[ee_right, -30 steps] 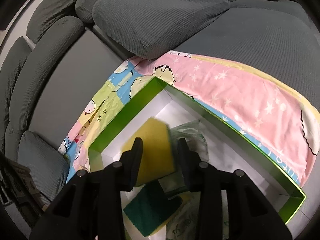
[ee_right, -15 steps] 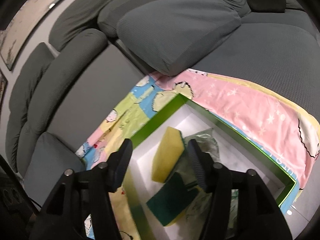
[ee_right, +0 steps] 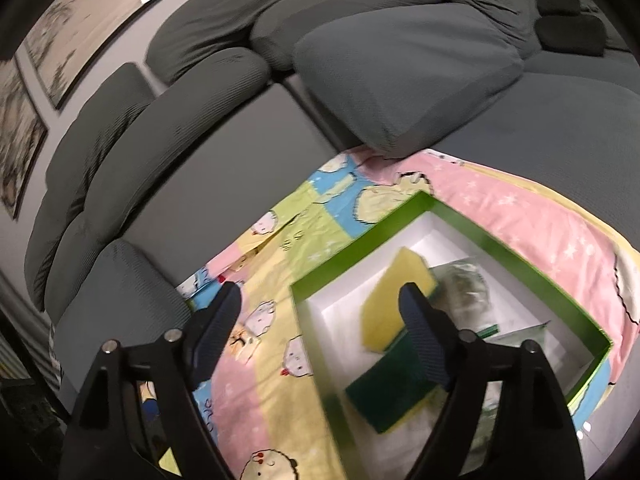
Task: Organize objects
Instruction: 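Move both tools from the box toward the tree-printed tissue pack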
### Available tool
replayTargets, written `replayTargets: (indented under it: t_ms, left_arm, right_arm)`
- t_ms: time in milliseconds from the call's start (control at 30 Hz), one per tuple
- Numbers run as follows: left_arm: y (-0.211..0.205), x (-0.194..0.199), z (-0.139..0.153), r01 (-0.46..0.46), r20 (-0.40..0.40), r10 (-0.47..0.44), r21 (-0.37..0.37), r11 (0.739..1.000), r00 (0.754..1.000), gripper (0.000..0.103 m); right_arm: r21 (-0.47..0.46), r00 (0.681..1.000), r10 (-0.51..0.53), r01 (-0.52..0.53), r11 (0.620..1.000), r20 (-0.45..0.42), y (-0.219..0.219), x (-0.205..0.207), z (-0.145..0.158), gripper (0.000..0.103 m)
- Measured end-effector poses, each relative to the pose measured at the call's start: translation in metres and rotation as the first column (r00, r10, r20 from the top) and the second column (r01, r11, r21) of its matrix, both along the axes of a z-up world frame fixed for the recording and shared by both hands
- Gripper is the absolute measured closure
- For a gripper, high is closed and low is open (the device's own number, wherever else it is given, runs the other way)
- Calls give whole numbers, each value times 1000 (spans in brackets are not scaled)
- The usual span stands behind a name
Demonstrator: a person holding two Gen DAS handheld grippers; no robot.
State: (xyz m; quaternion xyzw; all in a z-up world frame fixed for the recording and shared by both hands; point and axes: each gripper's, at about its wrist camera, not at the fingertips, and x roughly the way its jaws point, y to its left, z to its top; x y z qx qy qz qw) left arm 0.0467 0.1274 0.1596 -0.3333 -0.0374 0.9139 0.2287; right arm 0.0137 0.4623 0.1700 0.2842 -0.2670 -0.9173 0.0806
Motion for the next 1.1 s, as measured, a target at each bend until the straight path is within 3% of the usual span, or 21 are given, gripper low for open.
replayTargets:
  t_ms: [167,200,400,600,800,1000,1100]
  left_arm:
    - [-53,-5,-24,-165,35,167,-38,985,985,17]
    - [-66,-5,-31,-203,55,204,-33,979,977,13]
    - [-129,-21,-68,-364,201,357,2,931,912,13]
    - [-159,-28,-83,-434,292,409,20,901,864,13]
    - [-178,-31,-87,-461,297,447,-23,887,844,13]
    - [-193,-32,-90,-472,325,453,-21,881,830,13]
    - [-199,-33,-89,-475,318,460,-31,879,829,13]
  right_arm:
    - [10,994,104,-103,995,-22,-32,0,7,18]
    - [12,992,126,-126,992,-25,-38,0,8,17]
    - [54,953,302,-302,952,0,-96,-10,3,14]
    - [55,915,393,-398,916,86,-149,-46,-31,14]
    - [84,885,428,-448,890,184,-191,-86,-84,15]
    - [268,893,385,-439,857,234,-221,-121,-118,16]
    - [311,883,388,-458,833,263,-229,-134,-130,18]
